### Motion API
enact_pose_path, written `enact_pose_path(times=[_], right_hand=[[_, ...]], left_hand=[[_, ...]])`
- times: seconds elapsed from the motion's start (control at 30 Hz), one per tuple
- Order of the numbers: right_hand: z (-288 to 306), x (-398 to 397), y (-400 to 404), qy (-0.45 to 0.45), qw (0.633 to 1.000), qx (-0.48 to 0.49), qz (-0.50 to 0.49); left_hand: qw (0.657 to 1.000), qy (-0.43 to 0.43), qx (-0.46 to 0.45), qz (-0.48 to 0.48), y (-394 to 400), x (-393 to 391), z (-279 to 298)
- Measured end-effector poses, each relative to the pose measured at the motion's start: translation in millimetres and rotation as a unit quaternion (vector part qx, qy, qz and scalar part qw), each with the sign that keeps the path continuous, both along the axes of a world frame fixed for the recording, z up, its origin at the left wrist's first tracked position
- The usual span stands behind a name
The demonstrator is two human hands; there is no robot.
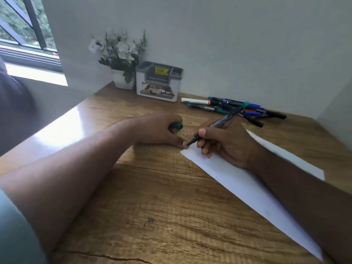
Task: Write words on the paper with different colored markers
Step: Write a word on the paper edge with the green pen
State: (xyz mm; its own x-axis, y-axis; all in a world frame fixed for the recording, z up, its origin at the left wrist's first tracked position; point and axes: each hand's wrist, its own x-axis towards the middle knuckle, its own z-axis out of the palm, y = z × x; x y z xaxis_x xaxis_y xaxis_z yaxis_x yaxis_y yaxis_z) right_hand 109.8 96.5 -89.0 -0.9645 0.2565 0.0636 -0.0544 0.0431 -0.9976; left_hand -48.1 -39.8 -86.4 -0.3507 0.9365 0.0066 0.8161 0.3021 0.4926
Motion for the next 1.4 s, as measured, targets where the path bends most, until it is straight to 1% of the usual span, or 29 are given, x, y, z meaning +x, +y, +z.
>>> enact_pose_path(times=[0.07, 0.2, 0.33, 0.87, 1.4], right_hand=[[0.4, -0.7, -0.6, -0.004, 0.999, 0.036, -0.006], [-1.2, -0.4, -1.3, -0.003, 0.997, 0.073, -0.015], [-2.7, -1.1, -1.7, -0.009, 0.994, 0.108, -0.01], [0.4, 0.9, -4.8, -0.003, 0.989, 0.151, 0.001], [-0.3, 1.2, -3.4, 0.005, 0.988, 0.151, -0.017]], left_hand=[[1.0, -0.013, 0.001, -0.004, 0.9, -3.0, -1.3], [0.999, -0.041, 0.0, 0.0, 0.6, -4.2, -1.8], [0.999, -0.049, -0.004, 0.0, 1.1, -6.4, -2.3], [0.999, -0.051, -0.016, -0.004, 2.7, -6.8, -1.0], [0.998, -0.05, -0.022, -0.015, 3.4, -7.9, -0.7]])
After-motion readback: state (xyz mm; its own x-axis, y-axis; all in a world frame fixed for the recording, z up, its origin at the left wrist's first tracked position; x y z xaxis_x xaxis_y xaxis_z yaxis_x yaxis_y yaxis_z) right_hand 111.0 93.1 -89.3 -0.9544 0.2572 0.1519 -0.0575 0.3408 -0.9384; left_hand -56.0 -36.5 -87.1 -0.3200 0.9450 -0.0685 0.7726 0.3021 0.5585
